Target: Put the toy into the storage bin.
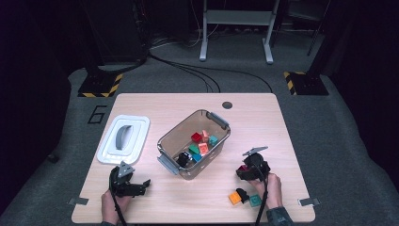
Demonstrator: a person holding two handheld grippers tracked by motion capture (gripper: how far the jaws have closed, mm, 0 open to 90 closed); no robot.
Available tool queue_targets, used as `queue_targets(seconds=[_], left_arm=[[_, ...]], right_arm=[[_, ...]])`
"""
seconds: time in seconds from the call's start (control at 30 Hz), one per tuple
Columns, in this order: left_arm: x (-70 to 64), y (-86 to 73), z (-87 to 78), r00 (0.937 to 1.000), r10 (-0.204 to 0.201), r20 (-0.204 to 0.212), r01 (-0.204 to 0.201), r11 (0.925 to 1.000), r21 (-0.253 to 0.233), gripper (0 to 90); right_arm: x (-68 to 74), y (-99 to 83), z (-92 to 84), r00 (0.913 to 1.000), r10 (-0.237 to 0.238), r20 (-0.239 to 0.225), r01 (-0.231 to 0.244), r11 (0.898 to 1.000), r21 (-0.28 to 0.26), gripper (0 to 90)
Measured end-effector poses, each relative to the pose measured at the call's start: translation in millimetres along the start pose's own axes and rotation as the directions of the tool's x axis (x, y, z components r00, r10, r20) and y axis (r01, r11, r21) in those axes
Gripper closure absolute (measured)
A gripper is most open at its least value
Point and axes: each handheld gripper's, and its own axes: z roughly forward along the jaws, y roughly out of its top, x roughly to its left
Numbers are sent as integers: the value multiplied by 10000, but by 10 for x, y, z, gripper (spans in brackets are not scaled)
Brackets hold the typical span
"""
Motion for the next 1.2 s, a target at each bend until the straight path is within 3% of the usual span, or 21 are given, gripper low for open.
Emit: queue_targets(seconds=[0.13, 0.7, 1.2], left_arm=[[0, 0, 0, 10000, 6, -2, -6, 10000, -2, 57], [1, 0, -2, 10000, 31, -20, -31, 10000, 12, 57], [1, 1, -1, 10000, 31, -17, -31, 10000, 6, 57]], right_arm=[[-16, -5, 3, 9996, 244, -153, -246, 9995, -172, 467], [-96, 70, -175, 9979, 394, -507, -443, 9941, -994, 467], [-141, 327, -303, 9973, 440, -587, -534, 9843, -1684, 468]])
